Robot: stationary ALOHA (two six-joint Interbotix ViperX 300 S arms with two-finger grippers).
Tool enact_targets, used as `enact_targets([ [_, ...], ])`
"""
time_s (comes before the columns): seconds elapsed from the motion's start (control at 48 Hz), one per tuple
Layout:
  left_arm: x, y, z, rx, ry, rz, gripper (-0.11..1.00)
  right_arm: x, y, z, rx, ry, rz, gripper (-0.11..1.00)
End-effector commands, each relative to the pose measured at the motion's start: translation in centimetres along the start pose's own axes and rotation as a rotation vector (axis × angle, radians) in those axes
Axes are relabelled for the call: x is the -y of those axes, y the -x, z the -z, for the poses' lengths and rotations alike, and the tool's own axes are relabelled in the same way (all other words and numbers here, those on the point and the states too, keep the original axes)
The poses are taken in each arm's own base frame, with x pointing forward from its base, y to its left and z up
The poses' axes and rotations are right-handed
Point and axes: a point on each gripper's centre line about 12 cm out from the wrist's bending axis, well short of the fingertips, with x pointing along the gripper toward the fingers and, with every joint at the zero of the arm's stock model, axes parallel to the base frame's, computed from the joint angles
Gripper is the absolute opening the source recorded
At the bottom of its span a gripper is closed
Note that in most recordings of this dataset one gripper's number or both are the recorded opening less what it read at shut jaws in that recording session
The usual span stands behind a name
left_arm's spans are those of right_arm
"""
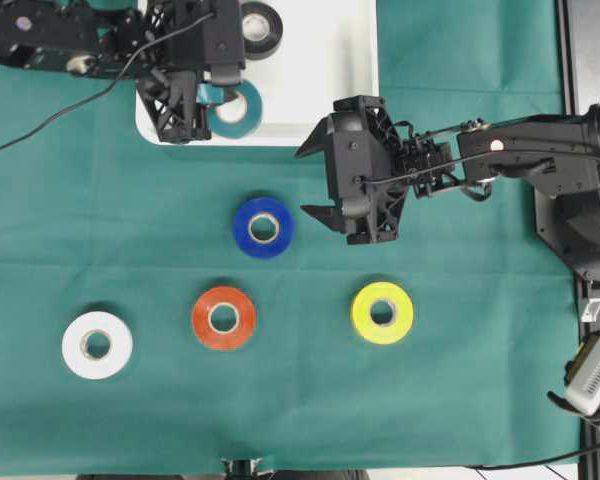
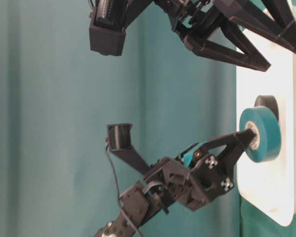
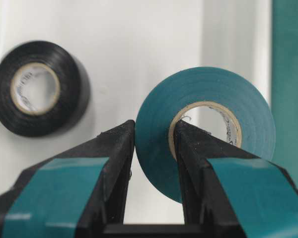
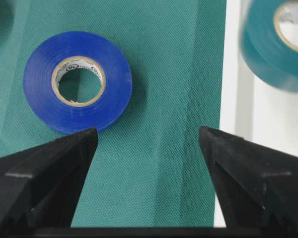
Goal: Put the tape alternately from left to right into the white case.
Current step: 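Carry the teal roll into the white tray and release it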
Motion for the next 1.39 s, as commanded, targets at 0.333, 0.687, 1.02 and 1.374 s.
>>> enact_targets([
  [0.333, -2.9, -1.3, -1.8, 0.046, 0.009, -0.051, 0.22, -0.1, 0.0, -0.4, 0.015, -0.001, -0.005, 0.87],
  [0.687, -3.3, -1.5, -1.7, 0.046, 0.014, -0.057, 0.22, -0.1, 0.1, -0.4, 0.016, -0.001, -0.005, 0.87],
  [1.02, -3.3, -1.5, -1.8, 0.056, 0.014, -0.06, 0.22, -0.1, 0.1, -0.4, 0.016, -0.001, -0.005, 0.87],
  [1.374, -3.3, -1.5, -1.8, 0.062, 0.013, -0.062, 0.72, -0.1, 0.0, -0.4, 0.015, -0.001, -0.005, 0.87],
])
